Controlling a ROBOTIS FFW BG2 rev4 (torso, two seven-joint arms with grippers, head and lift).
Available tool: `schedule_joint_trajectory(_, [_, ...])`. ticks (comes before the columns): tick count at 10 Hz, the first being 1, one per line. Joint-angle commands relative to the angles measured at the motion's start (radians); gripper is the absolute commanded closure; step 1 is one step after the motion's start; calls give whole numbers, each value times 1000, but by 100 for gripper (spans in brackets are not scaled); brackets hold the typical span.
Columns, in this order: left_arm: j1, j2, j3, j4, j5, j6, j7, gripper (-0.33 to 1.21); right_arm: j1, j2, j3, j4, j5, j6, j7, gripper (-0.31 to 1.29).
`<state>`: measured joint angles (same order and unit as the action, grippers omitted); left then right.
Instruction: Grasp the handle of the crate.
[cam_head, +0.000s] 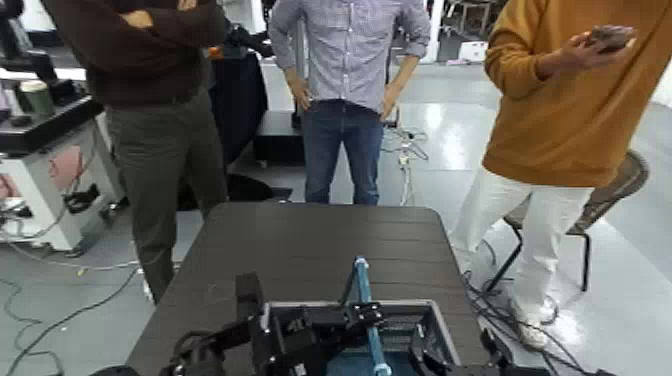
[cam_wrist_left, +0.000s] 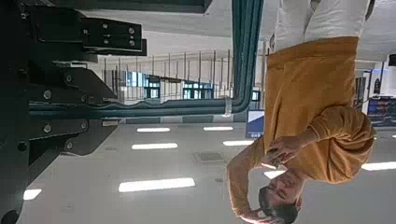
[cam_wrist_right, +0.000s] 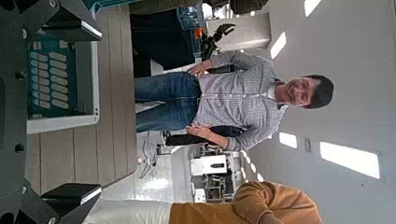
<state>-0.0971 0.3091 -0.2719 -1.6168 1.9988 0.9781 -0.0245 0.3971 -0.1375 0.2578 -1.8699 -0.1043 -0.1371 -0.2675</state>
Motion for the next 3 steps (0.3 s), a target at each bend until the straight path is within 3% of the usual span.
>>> schedule_joint_trajectory(1, [0, -4, -1, 3, 1, -1, -3, 119, -1, -1, -3, -3, 5, 11, 1, 15])
schedule_joint_trajectory(3, [-1, -7, -6, 6, 1, -4, -9, 119, -1, 1, -6, -15, 26, 34, 8, 15])
